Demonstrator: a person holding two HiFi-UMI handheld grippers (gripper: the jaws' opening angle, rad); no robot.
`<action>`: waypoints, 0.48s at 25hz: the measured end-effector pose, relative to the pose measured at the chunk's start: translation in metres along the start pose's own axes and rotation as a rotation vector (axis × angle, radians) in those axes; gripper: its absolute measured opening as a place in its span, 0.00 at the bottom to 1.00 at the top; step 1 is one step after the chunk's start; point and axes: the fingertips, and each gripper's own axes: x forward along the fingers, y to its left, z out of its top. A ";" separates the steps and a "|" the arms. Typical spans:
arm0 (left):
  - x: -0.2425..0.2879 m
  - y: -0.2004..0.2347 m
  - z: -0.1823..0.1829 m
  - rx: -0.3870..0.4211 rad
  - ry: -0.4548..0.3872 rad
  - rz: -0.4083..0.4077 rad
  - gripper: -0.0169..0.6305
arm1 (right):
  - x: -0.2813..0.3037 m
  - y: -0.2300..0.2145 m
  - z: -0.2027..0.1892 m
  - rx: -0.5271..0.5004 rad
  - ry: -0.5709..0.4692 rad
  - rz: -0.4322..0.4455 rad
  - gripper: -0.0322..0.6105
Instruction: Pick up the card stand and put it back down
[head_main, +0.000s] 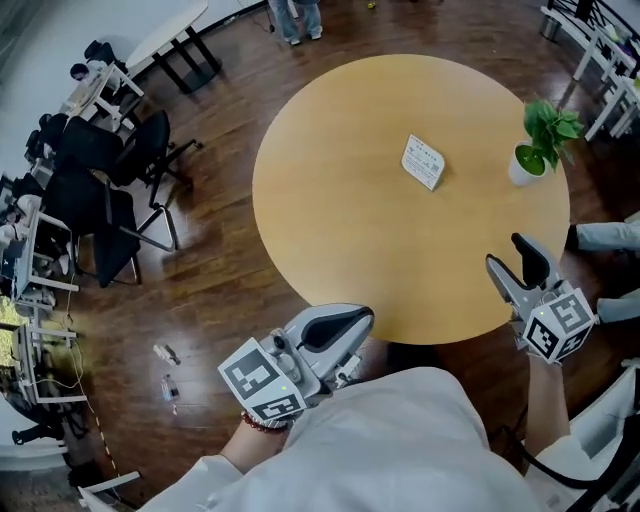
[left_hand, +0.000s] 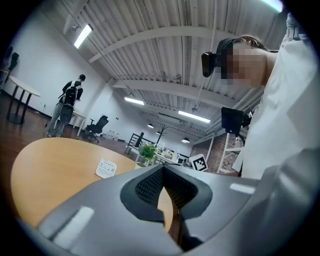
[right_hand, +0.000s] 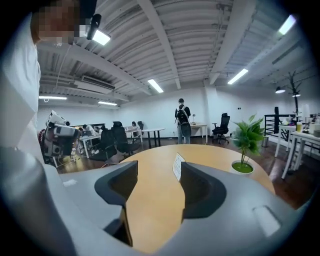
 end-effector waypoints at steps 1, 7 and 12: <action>-0.012 -0.009 -0.002 0.007 -0.013 -0.016 0.03 | -0.012 0.018 0.002 0.017 -0.014 -0.018 0.46; -0.073 -0.091 -0.033 0.026 -0.014 -0.146 0.03 | -0.104 0.124 -0.024 0.178 -0.015 -0.083 0.50; -0.124 -0.115 -0.050 -0.012 -0.007 -0.151 0.03 | -0.160 0.177 -0.035 0.160 0.028 -0.139 0.50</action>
